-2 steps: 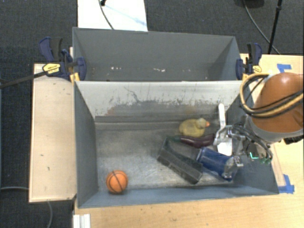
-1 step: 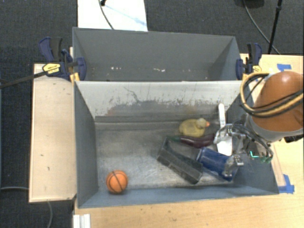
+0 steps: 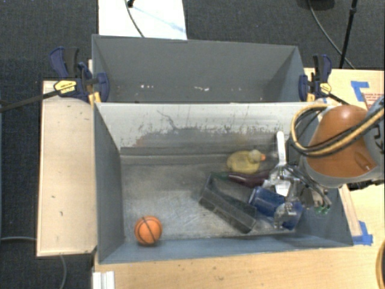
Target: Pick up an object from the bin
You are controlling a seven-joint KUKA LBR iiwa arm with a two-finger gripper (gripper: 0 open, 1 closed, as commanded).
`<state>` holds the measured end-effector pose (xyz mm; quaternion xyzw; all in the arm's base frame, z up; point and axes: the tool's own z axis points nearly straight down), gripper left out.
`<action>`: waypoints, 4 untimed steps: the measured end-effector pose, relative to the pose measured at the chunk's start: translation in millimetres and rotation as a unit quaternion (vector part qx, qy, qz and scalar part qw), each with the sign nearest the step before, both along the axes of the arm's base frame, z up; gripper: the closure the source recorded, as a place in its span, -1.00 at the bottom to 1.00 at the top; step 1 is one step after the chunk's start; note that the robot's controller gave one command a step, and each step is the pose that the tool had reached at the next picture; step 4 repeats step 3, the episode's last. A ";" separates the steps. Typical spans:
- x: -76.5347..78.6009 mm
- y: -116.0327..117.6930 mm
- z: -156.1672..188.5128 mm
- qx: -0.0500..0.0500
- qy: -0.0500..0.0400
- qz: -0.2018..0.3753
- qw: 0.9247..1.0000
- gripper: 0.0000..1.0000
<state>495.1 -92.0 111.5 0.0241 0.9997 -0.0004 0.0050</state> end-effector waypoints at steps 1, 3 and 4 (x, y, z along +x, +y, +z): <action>6.5 -0.5 -36.7 0.000 0.001 -0.024 1.000 1.00; 2.1 -5.0 135.5 0.000 0.000 -0.047 0.999 1.00; 2.1 -5.0 135.5 0.000 0.000 -0.047 0.999 1.00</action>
Offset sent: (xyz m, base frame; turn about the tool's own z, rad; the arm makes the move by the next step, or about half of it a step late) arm 0.0000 0.0000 0.0000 0.0000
